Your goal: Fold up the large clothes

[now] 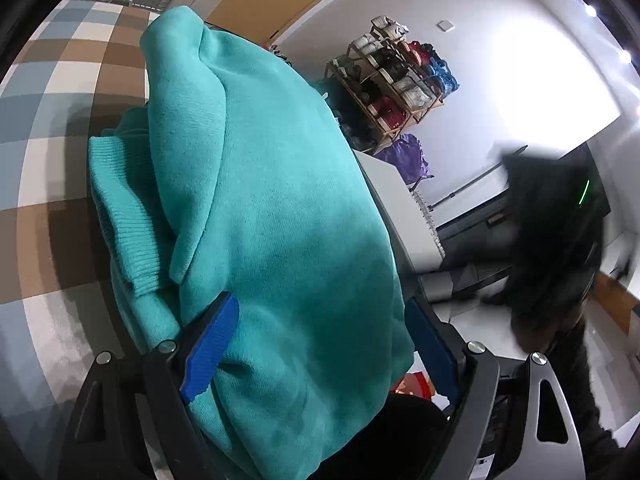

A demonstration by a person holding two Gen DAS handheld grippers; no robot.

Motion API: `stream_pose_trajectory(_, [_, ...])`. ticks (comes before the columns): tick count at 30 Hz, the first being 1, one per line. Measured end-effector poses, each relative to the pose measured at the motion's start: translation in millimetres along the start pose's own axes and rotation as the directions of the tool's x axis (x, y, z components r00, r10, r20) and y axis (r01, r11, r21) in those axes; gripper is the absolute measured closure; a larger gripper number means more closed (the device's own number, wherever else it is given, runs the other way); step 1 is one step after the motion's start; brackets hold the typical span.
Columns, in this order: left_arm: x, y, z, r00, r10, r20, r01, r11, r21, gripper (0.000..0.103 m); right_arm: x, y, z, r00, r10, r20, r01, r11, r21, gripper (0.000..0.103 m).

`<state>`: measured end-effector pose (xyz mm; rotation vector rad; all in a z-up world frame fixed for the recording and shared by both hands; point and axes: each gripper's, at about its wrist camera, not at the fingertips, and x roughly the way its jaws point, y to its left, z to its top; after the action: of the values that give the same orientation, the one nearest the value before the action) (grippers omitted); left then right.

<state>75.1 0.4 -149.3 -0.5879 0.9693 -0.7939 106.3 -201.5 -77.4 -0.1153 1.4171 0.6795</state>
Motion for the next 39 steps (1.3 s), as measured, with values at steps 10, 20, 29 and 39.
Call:
stream_pose_trajectory(10, [-1,7,9,1.000,0.017,-0.020,-0.017,1.000,0.004,0.023,42,-16,114,0.984,-0.165,0.061,0.169,0.983,-0.068,0.068])
stream_pose_trajectory(20, [6,-5,5,0.998,0.067,-0.021,-0.066,0.996,0.062,0.023,20,-14,120,0.992,-0.086,0.088,0.095,0.991,-0.094,0.068])
stream_pose_trajectory(29, [11,-14,4,0.992,0.125,0.005,-0.125,0.984,0.124,0.023,76,-3,181,0.977,-0.192,0.091,0.195,0.980,-0.031,0.049])
stream_pose_trajectory(39, [-10,-28,1,0.996,0.089,-0.015,-0.086,0.989,0.119,0.022,9,-1,110,0.949,-0.087,0.303,0.064,0.994,0.084,0.046])
